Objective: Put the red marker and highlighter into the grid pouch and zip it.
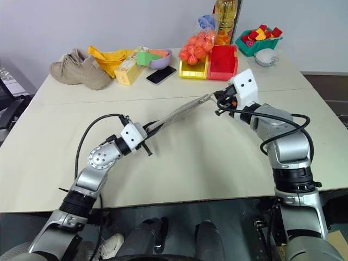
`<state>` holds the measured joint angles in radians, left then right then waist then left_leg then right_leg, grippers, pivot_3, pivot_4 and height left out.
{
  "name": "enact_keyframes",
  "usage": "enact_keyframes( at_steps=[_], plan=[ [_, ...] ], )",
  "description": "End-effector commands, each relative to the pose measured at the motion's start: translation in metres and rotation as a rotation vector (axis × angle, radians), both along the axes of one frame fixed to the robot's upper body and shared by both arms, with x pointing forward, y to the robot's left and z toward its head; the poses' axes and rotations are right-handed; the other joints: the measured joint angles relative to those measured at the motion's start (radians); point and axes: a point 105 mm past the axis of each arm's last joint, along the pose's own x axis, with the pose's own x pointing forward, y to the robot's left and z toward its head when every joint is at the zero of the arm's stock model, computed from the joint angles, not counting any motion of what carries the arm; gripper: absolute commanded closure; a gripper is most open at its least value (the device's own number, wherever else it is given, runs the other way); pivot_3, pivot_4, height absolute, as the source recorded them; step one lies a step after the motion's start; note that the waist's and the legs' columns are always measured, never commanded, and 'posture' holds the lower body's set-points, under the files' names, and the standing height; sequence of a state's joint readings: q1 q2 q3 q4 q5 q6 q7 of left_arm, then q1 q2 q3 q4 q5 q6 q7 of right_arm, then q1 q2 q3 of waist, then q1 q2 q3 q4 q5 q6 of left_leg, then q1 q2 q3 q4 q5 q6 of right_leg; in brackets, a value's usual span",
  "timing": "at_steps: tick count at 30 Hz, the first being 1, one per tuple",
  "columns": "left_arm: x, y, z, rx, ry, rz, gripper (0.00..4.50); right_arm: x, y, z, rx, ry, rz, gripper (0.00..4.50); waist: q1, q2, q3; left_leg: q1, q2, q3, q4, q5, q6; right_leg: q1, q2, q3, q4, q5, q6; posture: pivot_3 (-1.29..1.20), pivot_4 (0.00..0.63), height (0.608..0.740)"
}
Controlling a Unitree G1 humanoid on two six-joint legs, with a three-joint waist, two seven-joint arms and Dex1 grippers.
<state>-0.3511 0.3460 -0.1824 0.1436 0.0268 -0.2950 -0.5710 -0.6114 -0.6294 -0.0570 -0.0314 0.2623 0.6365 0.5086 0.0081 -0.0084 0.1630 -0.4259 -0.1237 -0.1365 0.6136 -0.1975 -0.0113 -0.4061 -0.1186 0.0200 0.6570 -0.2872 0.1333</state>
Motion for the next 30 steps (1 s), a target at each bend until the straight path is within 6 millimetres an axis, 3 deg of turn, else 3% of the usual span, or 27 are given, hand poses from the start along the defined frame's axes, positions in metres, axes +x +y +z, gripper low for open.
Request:
enact_keyframes(
  at_steps=[1, 5, 8, 11, 15, 17, 24, 30],
  plan=[
    [-0.004, 0.009, 0.007, 0.009, -0.034, 0.004, 4.50, 0.001, -0.015, 0.019, -0.047, -0.088, -0.046, 4.39, -0.001, 0.000, 0.000, 0.000, 0.000, 0.000, 0.000, 0.000, 0.000, 0.000, 0.000, 0.000, 0.000, 0.000, 0.000, 0.00, 0.150, 0.740],
    [-0.008, 0.022, 0.000, 0.029, -0.001, 0.030, 4.50, -0.005, -0.012, 0.007, -0.088, -0.044, -0.004, 4.39, -0.007, 0.000, 0.000, 0.000, 0.000, 0.000, 0.000, 0.000, 0.000, 0.000, 0.000, 0.000, 0.000, 0.000, 0.000, 0.00, 0.150, 0.740],
    [-0.012, 0.031, -0.006, -0.005, 0.081, 0.031, 4.50, -0.019, -0.004, -0.008, -0.088, 0.035, 0.113, 4.39, -0.007, 0.000, 0.000, 0.000, 0.000, 0.000, 0.000, 0.000, 0.000, 0.000, 0.000, 0.000, 0.000, 0.000, 0.000, 0.00, 0.150, 0.740],
    [-0.016, 0.041, -0.007, -0.051, 0.141, 0.051, 3.51, -0.030, -0.011, -0.016, -0.063, 0.092, 0.161, 3.56, -0.017, 0.000, 0.000, 0.000, 0.001, 0.000, 0.000, 0.000, 0.000, 0.000, 0.000, 0.000, 0.000, 0.000, 0.000, 0.00, 0.150, 0.740],
    [-0.021, 0.058, -0.012, -0.073, 0.197, 0.120, 1.52, -0.037, -0.021, -0.020, -0.051, 0.106, 0.163, 1.55, -0.019, 0.000, 0.000, 0.000, 0.000, 0.000, 0.000, 0.000, 0.001, 0.001, 0.000, 0.000, 0.000, 0.000, 0.000, 0.00, 0.150, 0.740],
    [-0.027, 0.080, -0.021, -0.111, 0.261, 0.205, 0.57, -0.039, -0.031, -0.024, -0.038, 0.116, 0.147, 0.59, -0.021, 0.001, 0.000, 0.000, 0.001, 0.000, 0.000, 0.000, 0.001, 0.001, 0.000, 0.000, 0.000, 0.000, 0.000, 0.00, 0.150, 0.740],
    [-0.054, 0.150, -0.047, -0.226, 0.408, 0.535, 0.57, -0.044, -0.053, -0.033, 0.025, 0.118, 0.127, 0.59, -0.018, 0.001, 0.000, 0.000, 0.001, 0.000, -0.001, -0.001, 0.001, 0.001, 0.000, 0.001, -0.001, 0.000, 0.000, 0.00, 0.150, 0.740],
    [-0.071, 0.162, -0.051, -0.228, 0.423, 0.597, 0.57, -0.044, -0.050, -0.041, 0.055, 0.117, 0.161, 0.59, -0.016, 0.001, 0.000, 0.001, 0.001, 0.000, 0.000, -0.001, 0.001, 0.002, 0.000, 0.000, -0.002, 0.000, 0.000, 0.00, 0.150, 0.740]
  ],
)
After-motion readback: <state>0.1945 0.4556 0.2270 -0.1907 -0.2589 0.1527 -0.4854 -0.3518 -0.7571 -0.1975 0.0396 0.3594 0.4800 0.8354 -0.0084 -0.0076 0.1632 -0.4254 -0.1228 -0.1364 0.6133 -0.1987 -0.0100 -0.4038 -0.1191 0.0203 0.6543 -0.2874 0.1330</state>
